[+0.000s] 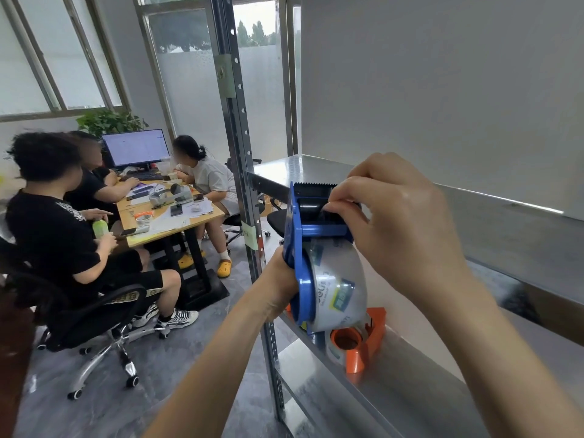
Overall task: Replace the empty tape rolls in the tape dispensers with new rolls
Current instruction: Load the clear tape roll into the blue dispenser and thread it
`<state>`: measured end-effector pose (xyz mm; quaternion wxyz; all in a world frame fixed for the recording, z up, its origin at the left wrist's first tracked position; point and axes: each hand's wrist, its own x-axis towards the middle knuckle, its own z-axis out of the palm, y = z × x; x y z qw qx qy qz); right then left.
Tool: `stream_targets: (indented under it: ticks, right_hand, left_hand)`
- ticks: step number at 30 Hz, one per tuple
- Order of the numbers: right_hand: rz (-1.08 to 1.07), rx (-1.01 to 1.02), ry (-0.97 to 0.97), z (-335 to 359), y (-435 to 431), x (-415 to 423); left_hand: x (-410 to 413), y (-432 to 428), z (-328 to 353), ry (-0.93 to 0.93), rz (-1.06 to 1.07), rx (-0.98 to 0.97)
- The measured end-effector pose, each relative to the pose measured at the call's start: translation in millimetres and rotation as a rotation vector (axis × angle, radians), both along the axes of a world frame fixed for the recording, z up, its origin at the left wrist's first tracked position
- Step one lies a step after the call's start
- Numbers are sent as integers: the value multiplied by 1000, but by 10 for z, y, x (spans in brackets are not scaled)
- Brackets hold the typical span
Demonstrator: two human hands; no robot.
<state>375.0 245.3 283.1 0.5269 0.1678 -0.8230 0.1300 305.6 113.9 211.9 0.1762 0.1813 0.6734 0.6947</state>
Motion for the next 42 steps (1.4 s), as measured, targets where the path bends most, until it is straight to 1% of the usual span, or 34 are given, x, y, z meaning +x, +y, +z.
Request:
stream_targets:
  ticks: [5,7,9,11,13,14,16,18,20,25,27,31,38,42]
  right_hand:
    - [16,18,-33,70,35,-36]
    - [17,22,-81,99,23,-63]
    - [48,20,-214,169,27,-90]
    - [122,46,-424,300,85,-110]
    - [170,120,-651,447,151,-138]
    - [171,174,-739,501,168,-158]
    - [150,274,-838,531,185,-204]
    - [129,310,-877,494,185,-230]
    - [111,317,-816,429,194,-239]
    - [56,294,-477,277,191,-128]
    - [47,277,-382,237,187,-82]
    - [70,267,-327,210,198,-64]
    - [50,386,-228,228,158,-48]
    - [51,459,-164,188,104,-1]
  left_hand:
    - [-52,-7,-20,11,29,0]
    - [-85,-13,-51,-6,27,21]
    - [-121,-23,-84,1,-7,50]
    - [-178,-38,-144,-8,-43,59]
    - [-234,-50,-212,-35,-49,73]
    - [-246,-47,-246,-54,-87,80]
    - [-246,-25,-291,-115,-94,91]
    - [-237,1,-304,-188,-101,121]
    - [-218,27,-321,-212,-107,104]
    - [-200,99,-356,-298,-124,108]
    - [-181,148,-337,-304,-139,90]
    - [-133,180,-306,-299,-120,113]
    - [-113,170,-293,-317,-117,159]
    - [-126,137,-307,-309,-137,153]
